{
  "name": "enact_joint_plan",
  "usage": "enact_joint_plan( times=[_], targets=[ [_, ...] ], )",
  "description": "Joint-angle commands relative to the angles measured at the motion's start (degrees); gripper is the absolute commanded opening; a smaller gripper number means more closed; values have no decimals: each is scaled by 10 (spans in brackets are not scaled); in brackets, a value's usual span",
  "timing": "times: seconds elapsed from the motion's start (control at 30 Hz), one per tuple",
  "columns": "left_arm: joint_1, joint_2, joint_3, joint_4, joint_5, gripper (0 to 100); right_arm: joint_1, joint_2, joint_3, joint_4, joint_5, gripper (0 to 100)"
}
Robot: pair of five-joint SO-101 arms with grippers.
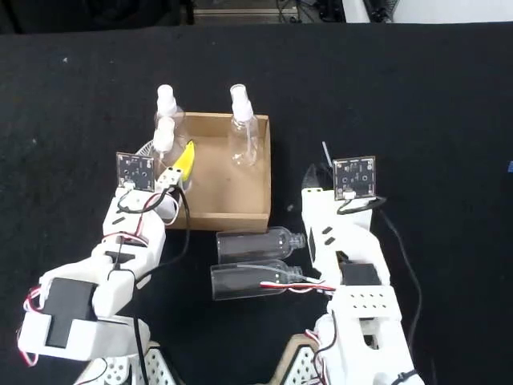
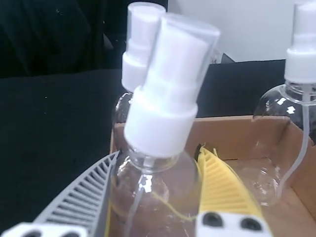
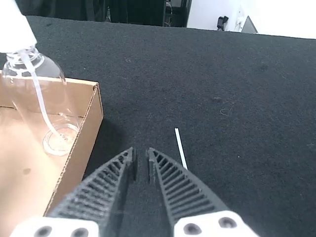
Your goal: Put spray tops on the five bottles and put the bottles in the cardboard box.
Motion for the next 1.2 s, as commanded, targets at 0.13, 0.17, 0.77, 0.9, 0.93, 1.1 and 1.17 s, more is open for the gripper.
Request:
enact_joint_plan(
  times=[0.13,0.17,0.77,0.9,0.93,1.1,1.17],
  targets=[
    [-21,-2,-21,-16,1,287,4,3,-38,-15,4,25],
    [-21,-2,-21,-16,2,291,4,3,-38,-15,4,25],
    [-14,-30,-21,-17,4,292,4,3,-38,-15,4,25],
    [-14,-106,-2,-3,5,292,4,3,-38,-15,4,25],
    [-14,-127,-1,25,5,292,4,3,-38,-15,4,25],
    [-14,-254,-14,244,6,292,4,3,-38,-15,4,25],
    [-14,-307,-27,324,6,292,4,3,-38,-15,4,25]
  ],
)
